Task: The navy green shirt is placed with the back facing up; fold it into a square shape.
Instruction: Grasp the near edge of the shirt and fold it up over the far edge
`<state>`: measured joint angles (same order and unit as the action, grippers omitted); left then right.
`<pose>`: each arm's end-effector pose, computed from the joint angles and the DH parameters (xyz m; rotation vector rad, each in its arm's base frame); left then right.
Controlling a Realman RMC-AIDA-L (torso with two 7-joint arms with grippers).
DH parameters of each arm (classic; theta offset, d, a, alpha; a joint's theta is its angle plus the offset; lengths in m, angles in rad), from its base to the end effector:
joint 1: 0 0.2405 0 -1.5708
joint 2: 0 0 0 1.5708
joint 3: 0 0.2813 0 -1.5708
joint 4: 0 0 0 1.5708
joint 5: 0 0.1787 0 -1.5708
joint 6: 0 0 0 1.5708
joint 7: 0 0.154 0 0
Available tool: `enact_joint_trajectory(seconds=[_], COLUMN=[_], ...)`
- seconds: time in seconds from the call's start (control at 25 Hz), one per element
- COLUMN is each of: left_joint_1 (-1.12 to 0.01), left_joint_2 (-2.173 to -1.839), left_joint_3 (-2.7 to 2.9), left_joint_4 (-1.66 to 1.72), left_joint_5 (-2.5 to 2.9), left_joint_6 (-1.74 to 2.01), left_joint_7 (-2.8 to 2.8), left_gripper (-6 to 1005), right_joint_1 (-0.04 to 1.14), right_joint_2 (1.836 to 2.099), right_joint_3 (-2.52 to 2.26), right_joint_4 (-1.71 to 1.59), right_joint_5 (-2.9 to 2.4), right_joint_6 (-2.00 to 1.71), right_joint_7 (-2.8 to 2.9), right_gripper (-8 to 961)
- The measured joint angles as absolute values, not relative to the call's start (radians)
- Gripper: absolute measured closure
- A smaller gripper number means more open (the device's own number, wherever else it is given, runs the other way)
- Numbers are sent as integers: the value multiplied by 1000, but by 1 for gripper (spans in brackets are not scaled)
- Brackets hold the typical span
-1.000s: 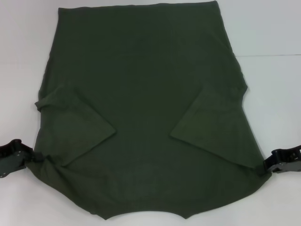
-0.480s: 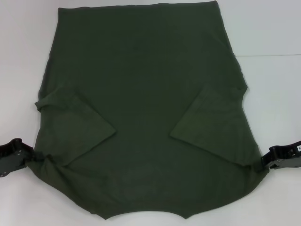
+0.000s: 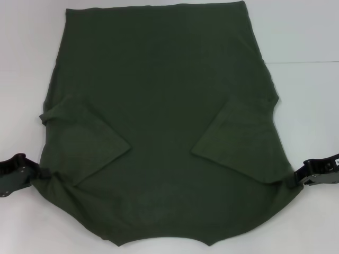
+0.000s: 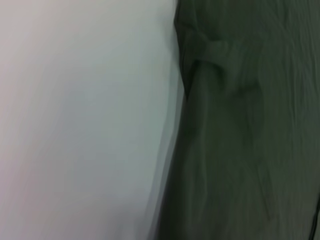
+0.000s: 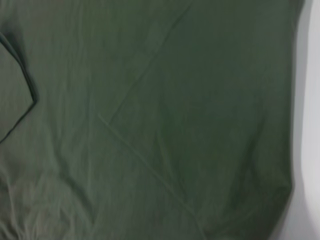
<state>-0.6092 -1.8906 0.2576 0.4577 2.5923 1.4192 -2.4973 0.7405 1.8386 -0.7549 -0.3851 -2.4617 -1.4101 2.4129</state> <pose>-0.3527 0.3313 0.0329 -1.7924 -2.2099 -0.4538 0.3168 0.3531 0.0180 -2.2539 1.9159 -0.0258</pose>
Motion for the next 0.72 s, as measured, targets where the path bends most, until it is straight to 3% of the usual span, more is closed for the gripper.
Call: enact_joint_trajectory(seconds=[0.72], left_joint_1=[-619], left_joint_2=[-1893], left_joint_3=[257], left_joint_4=[455], left_joint_5=[2567], left_joint_6=[1438], left_joint_7=[-2474], left_gripper=[916], right_joint_1=[748], right_joint_2=[1823], right_joint_3=[-749], right_joint_4=[-398], right_joint_5=[-2463], right_joint_6=[-1441], right_joint_7=[2403], right_gripper=[924])
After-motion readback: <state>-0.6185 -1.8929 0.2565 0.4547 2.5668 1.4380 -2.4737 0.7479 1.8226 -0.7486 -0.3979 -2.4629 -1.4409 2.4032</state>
